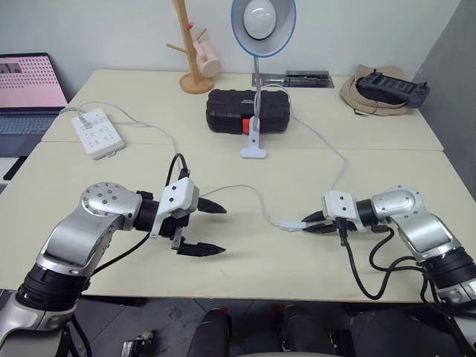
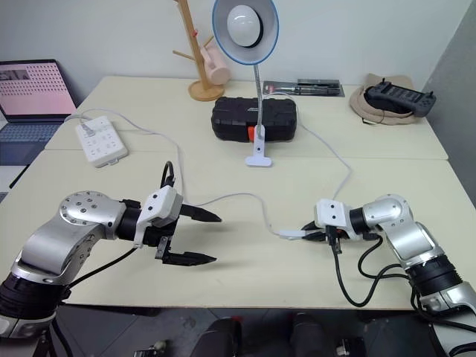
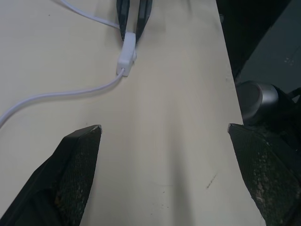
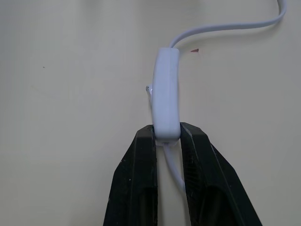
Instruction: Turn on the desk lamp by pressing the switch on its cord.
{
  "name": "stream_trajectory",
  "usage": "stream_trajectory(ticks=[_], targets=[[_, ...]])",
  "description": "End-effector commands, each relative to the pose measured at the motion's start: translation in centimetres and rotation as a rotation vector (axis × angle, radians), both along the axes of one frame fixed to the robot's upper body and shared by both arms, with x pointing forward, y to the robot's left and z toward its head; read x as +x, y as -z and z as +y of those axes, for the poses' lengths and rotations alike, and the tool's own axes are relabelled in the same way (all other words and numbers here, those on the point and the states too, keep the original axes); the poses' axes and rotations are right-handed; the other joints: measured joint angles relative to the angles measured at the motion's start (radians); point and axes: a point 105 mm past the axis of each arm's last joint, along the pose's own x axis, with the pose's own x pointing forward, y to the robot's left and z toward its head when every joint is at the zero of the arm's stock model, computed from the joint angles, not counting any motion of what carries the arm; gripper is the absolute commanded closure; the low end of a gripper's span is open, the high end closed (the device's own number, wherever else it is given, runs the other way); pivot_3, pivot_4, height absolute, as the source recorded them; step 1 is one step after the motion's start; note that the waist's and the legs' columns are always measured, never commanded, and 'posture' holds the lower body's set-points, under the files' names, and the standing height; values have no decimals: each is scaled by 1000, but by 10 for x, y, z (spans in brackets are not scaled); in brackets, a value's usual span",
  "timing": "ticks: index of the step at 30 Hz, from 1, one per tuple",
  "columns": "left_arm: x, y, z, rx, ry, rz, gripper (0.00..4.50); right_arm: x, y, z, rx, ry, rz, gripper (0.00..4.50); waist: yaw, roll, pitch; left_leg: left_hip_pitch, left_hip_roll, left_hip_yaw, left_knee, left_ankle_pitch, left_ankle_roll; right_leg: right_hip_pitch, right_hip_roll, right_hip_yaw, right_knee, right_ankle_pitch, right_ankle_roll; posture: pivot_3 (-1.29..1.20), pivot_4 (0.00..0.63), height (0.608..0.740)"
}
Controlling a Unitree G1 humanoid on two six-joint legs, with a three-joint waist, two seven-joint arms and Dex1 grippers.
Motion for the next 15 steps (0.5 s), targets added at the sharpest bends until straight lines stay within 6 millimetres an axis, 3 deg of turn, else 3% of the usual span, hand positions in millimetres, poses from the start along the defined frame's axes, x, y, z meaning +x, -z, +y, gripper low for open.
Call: stream_trajectory(ticks=[1,5,9,15], targets=[[9,-12,2,-36,-39,-15,0,2,-29,6,139,86,35,4132,0,0,0,0,0,0,0,0,0,0,0,0,0,0,0,0,150,740],[27,-35,5,-171,-157,56,0,0,-58,15,373,229,276,4132,1,0,0,0,0,-4,1,0,0,0,0,-1,1,0,0,0,150,740],[41,-46,9,-265,-245,99,0,-3,-67,20,484,297,435,4132,0,0,0,0,-1,-5,0,0,0,0,0,-1,1,0,0,0,150,740],[37,-61,-16,-502,-281,322,0,-5,-92,33,661,324,641,4132,-1,0,0,-2,0,-6,1,0,0,-2,-1,0,1,0,0,0,150,740]])
